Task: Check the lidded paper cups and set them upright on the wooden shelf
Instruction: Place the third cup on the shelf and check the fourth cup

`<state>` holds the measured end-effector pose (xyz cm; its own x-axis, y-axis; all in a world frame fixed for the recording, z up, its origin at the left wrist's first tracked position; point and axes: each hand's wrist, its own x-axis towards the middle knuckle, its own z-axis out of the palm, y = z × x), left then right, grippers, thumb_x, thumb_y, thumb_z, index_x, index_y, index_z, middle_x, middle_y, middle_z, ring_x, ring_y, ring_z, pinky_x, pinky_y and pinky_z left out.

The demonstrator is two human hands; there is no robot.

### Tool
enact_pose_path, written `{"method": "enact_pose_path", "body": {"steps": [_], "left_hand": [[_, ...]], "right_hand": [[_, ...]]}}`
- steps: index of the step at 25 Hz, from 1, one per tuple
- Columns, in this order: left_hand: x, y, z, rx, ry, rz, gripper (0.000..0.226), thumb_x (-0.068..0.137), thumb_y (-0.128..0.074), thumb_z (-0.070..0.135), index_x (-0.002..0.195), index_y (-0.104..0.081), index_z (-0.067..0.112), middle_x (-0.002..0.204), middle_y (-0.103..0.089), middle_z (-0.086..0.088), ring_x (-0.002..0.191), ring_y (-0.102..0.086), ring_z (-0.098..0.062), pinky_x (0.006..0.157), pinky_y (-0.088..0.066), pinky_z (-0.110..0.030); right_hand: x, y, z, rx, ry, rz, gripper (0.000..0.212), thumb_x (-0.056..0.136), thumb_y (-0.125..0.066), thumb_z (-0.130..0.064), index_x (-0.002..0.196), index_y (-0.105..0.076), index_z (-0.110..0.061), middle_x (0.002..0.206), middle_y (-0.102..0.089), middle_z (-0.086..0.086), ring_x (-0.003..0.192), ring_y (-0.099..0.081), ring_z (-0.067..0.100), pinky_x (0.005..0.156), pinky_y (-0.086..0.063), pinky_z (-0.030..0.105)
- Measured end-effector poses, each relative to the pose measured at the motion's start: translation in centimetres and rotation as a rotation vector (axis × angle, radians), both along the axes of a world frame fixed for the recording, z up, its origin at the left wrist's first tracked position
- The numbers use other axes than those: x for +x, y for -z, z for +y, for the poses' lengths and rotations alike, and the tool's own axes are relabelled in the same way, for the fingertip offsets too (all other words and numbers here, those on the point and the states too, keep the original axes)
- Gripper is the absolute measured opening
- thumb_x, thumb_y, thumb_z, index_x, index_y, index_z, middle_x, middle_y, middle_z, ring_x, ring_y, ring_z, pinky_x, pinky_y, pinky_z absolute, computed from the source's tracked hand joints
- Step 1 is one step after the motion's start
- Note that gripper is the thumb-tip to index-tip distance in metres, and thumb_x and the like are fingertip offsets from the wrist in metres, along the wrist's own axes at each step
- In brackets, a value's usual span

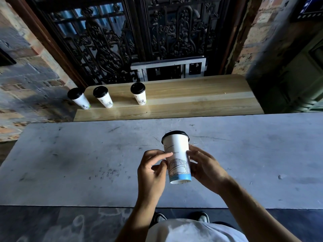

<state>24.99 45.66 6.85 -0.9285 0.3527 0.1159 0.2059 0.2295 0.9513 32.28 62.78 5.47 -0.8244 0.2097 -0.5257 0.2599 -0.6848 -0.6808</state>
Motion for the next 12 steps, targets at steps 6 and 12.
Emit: {"method": "enact_pose_path", "body": {"steps": [6,12], "left_hand": [[0.28,-0.26,0.1,0.024,-0.001,-0.048,0.052,0.085,-0.06,-0.022,0.087,-0.083,0.024,0.101,-0.066,0.0,0.1,-0.068,-0.015,0.072,-0.056,-0.02],[0.58,-0.35,0.0,0.052,-0.042,-0.128,0.043,0.087,-0.062,-0.017,0.085,-0.082,0.021,0.101,-0.069,0.0,0.099,-0.068,-0.015,0.072,-0.06,-0.034]], "right_hand": [[0.1,0.05,0.07,-0.017,0.017,-0.017,0.045,0.102,-0.042,-0.001,0.142,-0.059,-0.012,0.108,-0.069,0.023,0.101,-0.058,0.043,0.08,-0.053,0.044],[0.38,-0.19,-0.12,-0.055,0.0,0.0,0.048,0.1,-0.045,0.002,0.145,-0.055,-0.012,0.117,-0.066,0.026,0.101,-0.059,0.042,0.074,-0.061,0.039]]}}
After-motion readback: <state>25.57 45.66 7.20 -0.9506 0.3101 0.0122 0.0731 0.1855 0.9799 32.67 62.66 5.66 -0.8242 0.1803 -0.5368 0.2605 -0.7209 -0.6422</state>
